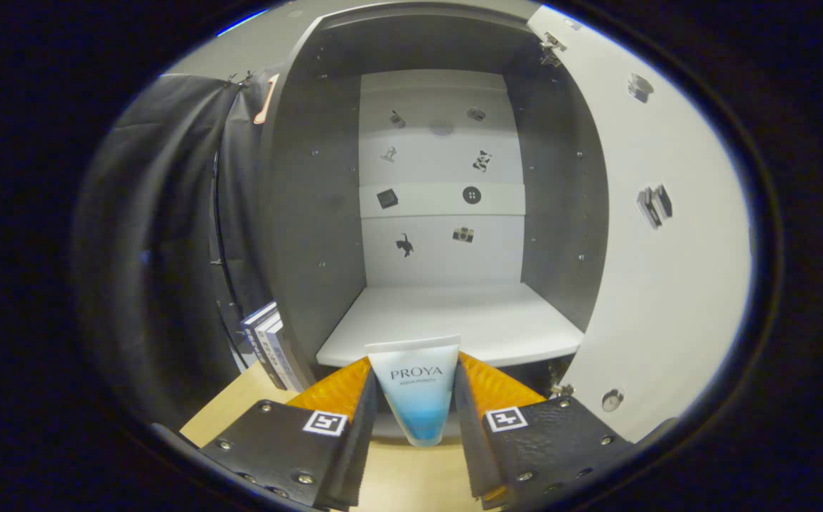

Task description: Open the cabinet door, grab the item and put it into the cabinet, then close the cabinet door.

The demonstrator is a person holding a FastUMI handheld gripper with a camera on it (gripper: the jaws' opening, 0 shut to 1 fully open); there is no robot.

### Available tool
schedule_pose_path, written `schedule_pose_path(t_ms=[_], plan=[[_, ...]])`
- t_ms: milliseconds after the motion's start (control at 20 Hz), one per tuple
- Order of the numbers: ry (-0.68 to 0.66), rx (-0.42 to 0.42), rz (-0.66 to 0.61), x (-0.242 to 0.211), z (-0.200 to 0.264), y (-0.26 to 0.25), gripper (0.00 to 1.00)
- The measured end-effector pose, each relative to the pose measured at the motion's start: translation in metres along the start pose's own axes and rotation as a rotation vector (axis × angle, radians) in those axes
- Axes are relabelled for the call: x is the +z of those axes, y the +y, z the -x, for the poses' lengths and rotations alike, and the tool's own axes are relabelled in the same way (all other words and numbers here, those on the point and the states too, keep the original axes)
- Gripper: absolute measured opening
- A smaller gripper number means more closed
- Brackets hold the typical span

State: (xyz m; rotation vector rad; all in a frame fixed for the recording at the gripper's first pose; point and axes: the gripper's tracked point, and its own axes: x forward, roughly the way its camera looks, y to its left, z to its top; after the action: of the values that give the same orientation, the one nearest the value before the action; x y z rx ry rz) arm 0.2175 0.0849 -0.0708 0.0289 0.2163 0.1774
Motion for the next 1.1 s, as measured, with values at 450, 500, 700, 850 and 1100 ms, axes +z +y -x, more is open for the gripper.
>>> schedule_pose_path(t_ms=[450,500,700,850,1100], plan=[[-0.035,-0.017,-0.048,0.017,-0.069,-0.004,0.56],[-0.031,-0.019,-0.052,0.016,-0.078,-0.006,0.56],[-0.03,-0.018,-0.054,0.013,-0.096,-0.008,0.56],[-0.029,-0.014,-0.078,0.012,-0.101,-0.01,0.56],[-0.004,-0.011,-0.104,0.002,-0.103,-0.011,0.61]])
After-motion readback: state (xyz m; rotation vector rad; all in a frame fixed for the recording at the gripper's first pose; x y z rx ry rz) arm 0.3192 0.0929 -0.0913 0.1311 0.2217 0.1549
